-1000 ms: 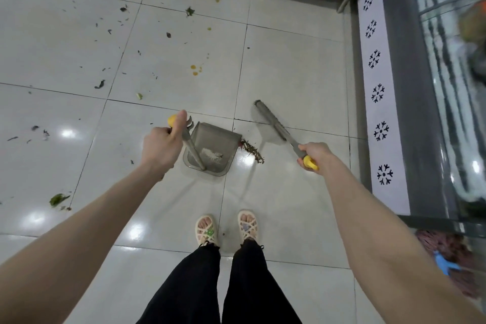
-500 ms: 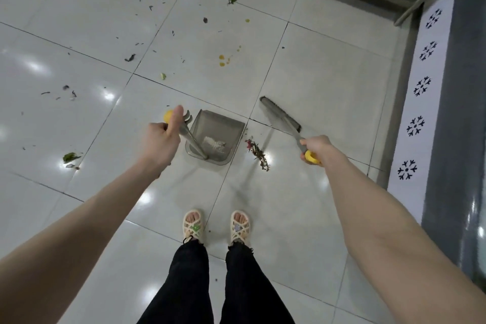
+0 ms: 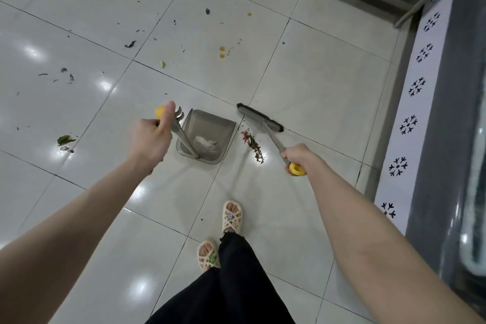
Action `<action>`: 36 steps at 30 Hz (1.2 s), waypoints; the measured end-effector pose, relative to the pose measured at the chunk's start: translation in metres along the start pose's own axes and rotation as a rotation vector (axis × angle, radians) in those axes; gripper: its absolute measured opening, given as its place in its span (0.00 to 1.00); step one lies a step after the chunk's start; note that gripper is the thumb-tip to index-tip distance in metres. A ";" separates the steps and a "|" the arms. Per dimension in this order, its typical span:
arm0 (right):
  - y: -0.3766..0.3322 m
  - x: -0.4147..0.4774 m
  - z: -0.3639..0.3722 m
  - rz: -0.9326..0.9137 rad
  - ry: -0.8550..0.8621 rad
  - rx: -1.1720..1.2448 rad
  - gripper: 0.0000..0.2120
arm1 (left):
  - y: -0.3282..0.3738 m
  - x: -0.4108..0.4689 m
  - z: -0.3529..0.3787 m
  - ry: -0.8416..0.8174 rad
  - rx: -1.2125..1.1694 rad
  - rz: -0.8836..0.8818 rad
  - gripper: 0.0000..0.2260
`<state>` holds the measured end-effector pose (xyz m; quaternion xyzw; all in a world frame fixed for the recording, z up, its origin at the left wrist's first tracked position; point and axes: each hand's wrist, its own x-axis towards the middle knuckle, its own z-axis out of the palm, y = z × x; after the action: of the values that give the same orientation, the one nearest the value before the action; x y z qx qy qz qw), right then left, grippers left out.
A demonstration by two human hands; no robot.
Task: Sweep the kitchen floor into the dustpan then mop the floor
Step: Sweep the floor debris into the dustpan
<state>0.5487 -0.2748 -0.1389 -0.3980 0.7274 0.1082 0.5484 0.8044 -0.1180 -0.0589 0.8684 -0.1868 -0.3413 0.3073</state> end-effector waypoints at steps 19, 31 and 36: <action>0.101 -0.085 0.021 -0.059 0.079 0.070 0.05 | -0.088 -0.091 -0.043 -0.047 -0.119 -0.034 0.35; 0.123 -0.080 0.049 0.007 0.037 -0.025 0.05 | -0.088 -0.091 -0.039 -0.050 -0.075 -0.012 0.29; 0.109 -0.093 0.013 -0.040 0.094 0.048 0.06 | -0.071 -0.092 -0.043 -0.047 -0.124 0.007 0.30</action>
<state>0.4898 -0.1528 -0.0921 -0.4038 0.7466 0.0610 0.5251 0.7784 0.0013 -0.0368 0.8388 -0.1755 -0.3713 0.3575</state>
